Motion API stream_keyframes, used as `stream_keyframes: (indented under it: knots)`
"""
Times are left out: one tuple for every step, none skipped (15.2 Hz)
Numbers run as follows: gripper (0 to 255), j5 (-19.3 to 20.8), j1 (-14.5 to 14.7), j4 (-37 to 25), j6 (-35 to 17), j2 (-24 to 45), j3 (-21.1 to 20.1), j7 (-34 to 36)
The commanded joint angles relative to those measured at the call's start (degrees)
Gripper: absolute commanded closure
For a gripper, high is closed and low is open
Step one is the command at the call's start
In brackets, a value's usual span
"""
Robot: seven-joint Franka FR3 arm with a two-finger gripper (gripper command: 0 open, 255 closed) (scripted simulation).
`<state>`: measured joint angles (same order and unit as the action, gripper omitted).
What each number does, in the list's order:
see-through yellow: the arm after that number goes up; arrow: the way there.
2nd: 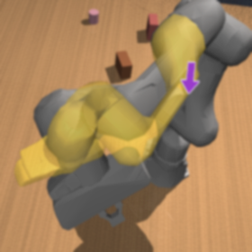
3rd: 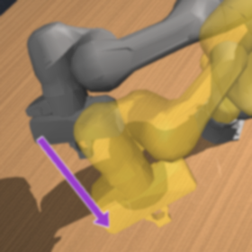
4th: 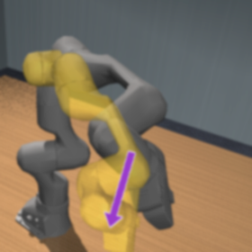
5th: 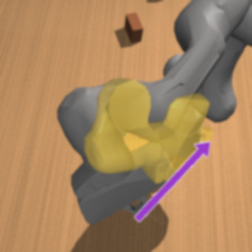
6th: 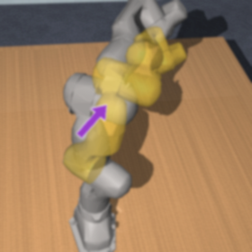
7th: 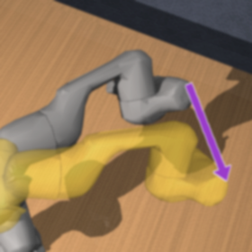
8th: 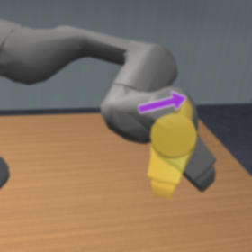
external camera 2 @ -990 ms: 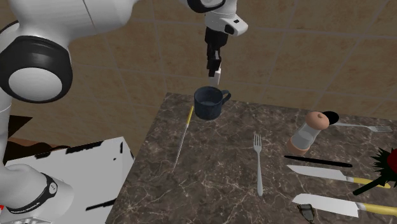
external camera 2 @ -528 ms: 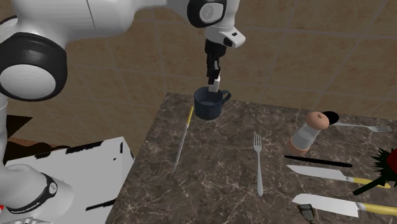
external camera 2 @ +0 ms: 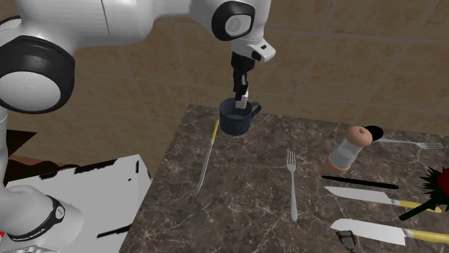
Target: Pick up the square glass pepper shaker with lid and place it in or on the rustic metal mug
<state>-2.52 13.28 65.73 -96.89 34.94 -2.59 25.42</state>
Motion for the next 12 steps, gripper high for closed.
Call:
stream_keyframes:
  knots:
    - [255, 0.00, -0.01, 0.00, -0.03, 0.02, 0.00, -0.01]
    - [255, 0.00, -0.01, 0.00, -0.03, 0.02, 0.00, -0.01]
    - [255, 0.00, -0.01, 0.00, -0.03, 0.02, 0.00, -0.01]
    - [0, 0.00, -0.01, 0.01, -0.03, 0.01, 0.00, -0.01]
    - [0, 0.00, -0.01, 0.01, -0.03, 0.01, 0.00, -0.01]
    - [0, 0.00, -0.01, 0.01, -0.03, 0.01, 0.00, -0.01]
    - [0, 0.00, -0.01, 0.01, -0.03, 0.01, 0.00, -0.01]
    - [0, 0.00, -0.01, 0.01, -0.03, 0.01, 0.00, -0.01]
    - [0, 0.00, -0.01, 0.01, -0.03, 0.01, 0.00, -0.01]
    - [0, 0.02, -0.04, -2.59, 2.15, 0.43, 0.01, 0.04]
    - [0, 0.05, -0.07, -5.50, 4.46, 1.03, 0.02, 0.09]
    - [0, 0.08, -0.09, -8.81, 6.94, 1.86, 0.03, 0.15]
